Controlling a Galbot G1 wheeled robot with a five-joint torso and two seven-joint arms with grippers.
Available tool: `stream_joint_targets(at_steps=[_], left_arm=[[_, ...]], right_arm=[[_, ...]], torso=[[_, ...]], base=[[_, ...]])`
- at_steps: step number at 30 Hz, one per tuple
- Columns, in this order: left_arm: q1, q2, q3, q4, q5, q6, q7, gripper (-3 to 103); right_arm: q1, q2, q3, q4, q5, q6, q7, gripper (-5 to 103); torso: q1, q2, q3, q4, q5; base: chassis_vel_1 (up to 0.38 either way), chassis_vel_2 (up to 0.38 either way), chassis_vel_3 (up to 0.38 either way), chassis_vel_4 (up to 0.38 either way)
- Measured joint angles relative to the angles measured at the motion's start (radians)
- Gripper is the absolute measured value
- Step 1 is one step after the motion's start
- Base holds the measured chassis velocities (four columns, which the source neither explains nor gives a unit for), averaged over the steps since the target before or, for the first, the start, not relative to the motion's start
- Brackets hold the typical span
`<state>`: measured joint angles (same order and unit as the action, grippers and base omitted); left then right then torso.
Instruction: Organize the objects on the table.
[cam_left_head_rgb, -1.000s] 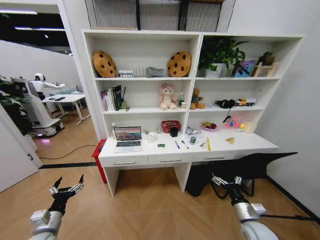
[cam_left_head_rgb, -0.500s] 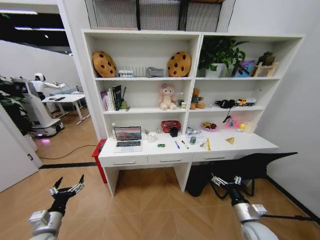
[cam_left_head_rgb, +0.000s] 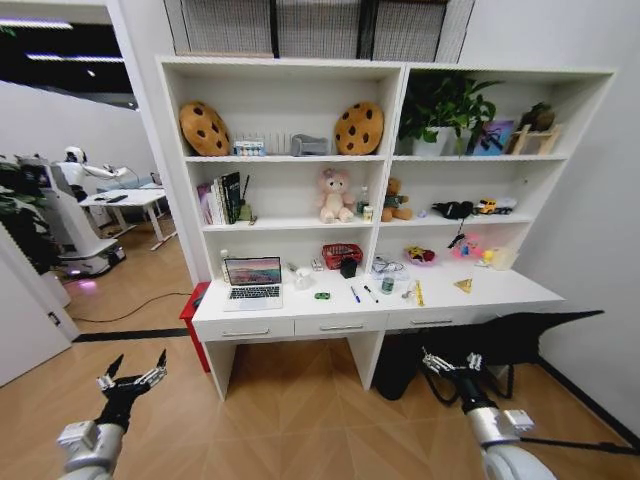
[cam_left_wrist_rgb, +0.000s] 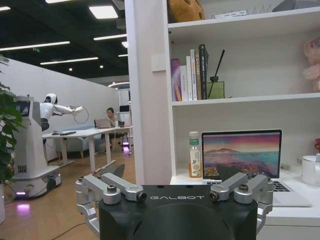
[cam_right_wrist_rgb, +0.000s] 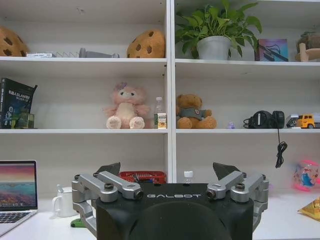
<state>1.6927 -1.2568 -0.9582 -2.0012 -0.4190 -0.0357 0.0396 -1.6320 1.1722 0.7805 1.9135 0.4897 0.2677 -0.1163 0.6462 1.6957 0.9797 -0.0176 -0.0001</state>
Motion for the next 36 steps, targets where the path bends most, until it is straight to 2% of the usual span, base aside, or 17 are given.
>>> stream_joint_targets(at_steps=[28, 36], left_arm=[[-0.002, -0.008, 0.004, 0.002, 0.000, -0.002, -0.001, 100], [-0.003, -0.005, 0.008, -0.006, -0.011, 0.001, -0.022, 100]], right_arm=[[-0.003, 0.002, 0.000, -0.002, 0.000, 0.003, -0.019, 100], [-0.001, 0.004, -0.004, -0.004, 0.000, 0.003, -0.021, 100]], torso=[[0.000, 0.000, 0.000, 0.0000, 0.0001], [0.000, 0.000, 0.000, 0.0000, 0.0001]], base=[[-0.117, 0.131, 0.127, -0.128], [-0.165, 0.168, 0.165, -0.158]])
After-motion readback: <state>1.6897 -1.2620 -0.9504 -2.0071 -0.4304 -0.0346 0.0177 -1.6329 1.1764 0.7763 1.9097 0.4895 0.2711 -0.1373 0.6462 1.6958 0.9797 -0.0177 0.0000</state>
